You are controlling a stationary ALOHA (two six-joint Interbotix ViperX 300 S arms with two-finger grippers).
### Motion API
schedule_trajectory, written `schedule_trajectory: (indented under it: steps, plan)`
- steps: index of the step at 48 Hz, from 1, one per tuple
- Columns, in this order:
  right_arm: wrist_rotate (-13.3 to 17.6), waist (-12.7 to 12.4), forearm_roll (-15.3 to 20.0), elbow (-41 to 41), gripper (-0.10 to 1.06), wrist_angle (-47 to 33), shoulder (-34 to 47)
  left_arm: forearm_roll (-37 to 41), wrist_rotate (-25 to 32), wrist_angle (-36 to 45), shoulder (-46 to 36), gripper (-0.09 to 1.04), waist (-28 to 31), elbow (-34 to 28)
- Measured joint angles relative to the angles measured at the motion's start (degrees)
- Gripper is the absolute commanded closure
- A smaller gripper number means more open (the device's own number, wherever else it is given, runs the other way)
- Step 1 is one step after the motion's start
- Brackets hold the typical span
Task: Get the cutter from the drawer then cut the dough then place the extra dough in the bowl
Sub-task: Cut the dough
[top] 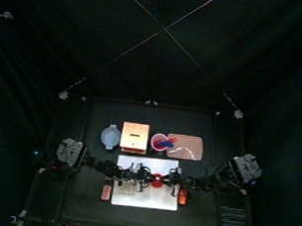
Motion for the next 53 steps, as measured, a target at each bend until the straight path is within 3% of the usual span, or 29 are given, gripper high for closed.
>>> schedule_trajectory:
  steps: [20,39,53]
  plan:
    - [-0.2,0.5,-3.7,0.1,0.53,4.2,-5.8,0.4,1.8,2.1,-3.0,0.50,-1.6,-1.1]
    - [-0.3,-0.6,-5.4,-0.1,0.50,5.2,-6.2,0.5,5.0,2.7,-3.9,0.21,0.6,-1.6]
    - [-0.2,-0.8,-5.3,-0.4,0.45,5.5,-6.2,0.4,6.8,2.2,-6.9,0.18,0.9,-1.5]
